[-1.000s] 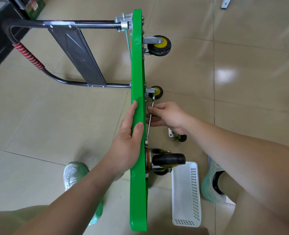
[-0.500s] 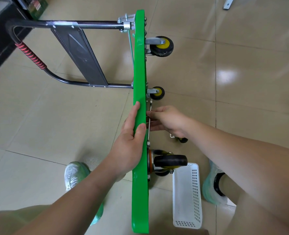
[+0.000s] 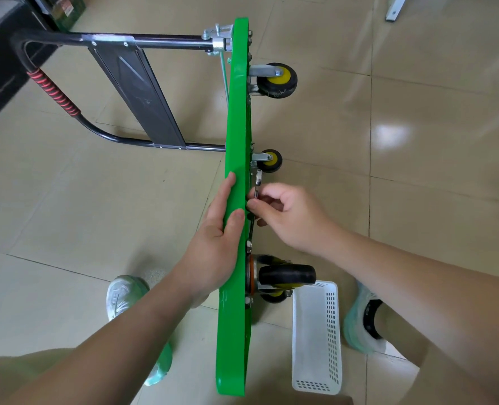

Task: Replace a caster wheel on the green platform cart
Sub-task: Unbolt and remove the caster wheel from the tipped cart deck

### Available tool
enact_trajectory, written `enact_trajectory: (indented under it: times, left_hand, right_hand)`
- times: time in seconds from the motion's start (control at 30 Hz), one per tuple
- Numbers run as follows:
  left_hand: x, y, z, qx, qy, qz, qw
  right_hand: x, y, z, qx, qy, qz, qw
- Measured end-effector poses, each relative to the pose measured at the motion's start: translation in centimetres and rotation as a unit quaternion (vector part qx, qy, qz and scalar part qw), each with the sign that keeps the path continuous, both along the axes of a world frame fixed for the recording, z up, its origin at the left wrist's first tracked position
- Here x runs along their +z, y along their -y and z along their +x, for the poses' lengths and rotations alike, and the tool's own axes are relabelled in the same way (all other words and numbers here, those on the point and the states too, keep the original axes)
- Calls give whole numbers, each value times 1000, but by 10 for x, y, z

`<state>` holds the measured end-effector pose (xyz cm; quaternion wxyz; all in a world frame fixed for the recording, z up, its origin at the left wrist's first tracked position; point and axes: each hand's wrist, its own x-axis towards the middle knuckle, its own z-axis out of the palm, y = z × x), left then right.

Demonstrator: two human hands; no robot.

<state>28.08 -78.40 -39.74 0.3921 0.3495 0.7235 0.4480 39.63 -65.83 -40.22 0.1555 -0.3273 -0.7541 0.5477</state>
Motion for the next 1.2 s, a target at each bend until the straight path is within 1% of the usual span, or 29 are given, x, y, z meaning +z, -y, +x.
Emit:
enact_trajectory:
  times: [0.2, 0.3, 0.37, 0.5, 0.63, 0.8, 1.0, 1.2]
  left_hand:
    - [4, -1, 2, 5, 7, -4, 1000]
    - [5, 0, 2, 4, 7, -7, 1000]
    - [5, 0, 2, 3, 7, -9, 1000]
    - [7, 0, 2, -1, 4, -18, 1000]
    - [7, 0, 2, -4, 2, -21, 1000]
    - [6, -1, 2, -2, -5, -22, 1000]
    - [6, 1, 1, -4, -3, -23, 1000]
    - [5, -1, 1, -5, -5, -23, 1000]
  right_hand:
    - [1, 10, 10, -2, -54, 24, 998]
    - [5, 5, 8, -28, -65, 33, 997]
    - [6, -4, 6, -55, -64, 9, 996]
    - [-4, -18, 1, -77, -33, -46, 995]
    - [-15, -32, -5, -98, -21, -133, 986]
    - [-25, -39, -14, -89, -5, -218, 972]
    - [-42, -49, -21, -64, 22, -278, 958]
    - [-55, -51, -29, -75, 56, -325, 941]
